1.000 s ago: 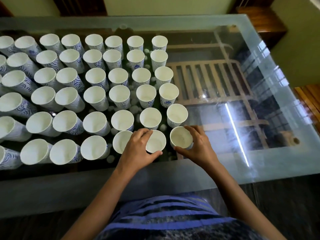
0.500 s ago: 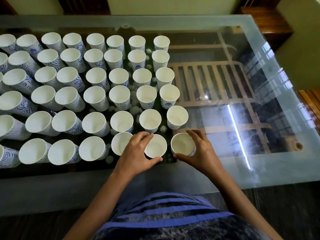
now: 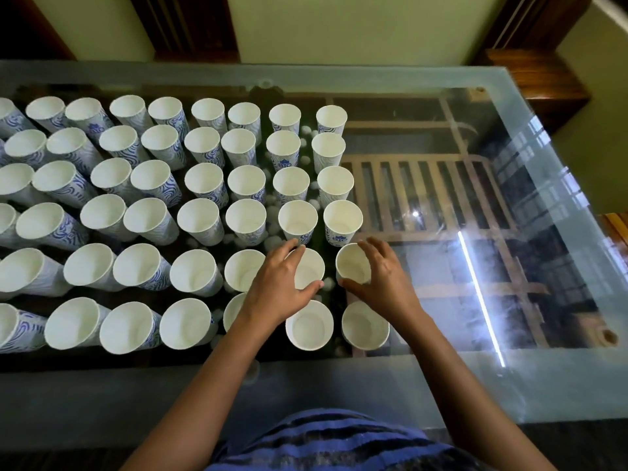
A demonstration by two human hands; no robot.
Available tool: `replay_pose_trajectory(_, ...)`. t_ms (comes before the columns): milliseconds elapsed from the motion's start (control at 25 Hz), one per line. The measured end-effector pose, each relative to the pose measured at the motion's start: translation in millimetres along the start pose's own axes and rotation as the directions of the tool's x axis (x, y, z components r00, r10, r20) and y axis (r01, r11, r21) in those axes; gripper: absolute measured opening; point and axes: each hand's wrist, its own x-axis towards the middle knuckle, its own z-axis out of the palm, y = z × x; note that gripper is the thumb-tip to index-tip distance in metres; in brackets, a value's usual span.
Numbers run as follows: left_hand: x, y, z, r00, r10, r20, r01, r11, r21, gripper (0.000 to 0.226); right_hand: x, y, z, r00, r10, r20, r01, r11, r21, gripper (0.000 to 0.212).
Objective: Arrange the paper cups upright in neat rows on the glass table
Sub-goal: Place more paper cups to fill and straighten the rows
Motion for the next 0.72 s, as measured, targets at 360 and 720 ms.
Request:
replay_pose_trajectory(360,3.9,-3.3,9.9,1.0,0.004,0.025,-0.003,1.0,-0.025,0.064,-2.8,6.8,-0.6,1.0,-0.015,0.024,0.016,1.0,-0.007,0.076)
replay_pose_trajectory(720,-0.6,-0.7,7.1,0.999,0.031,0.041,-0.029,0.998,-0.052,0.065,-7.4,5.7,-4.5,1.0,-0.016,0.007,0.016,1.0,0.021,0.077)
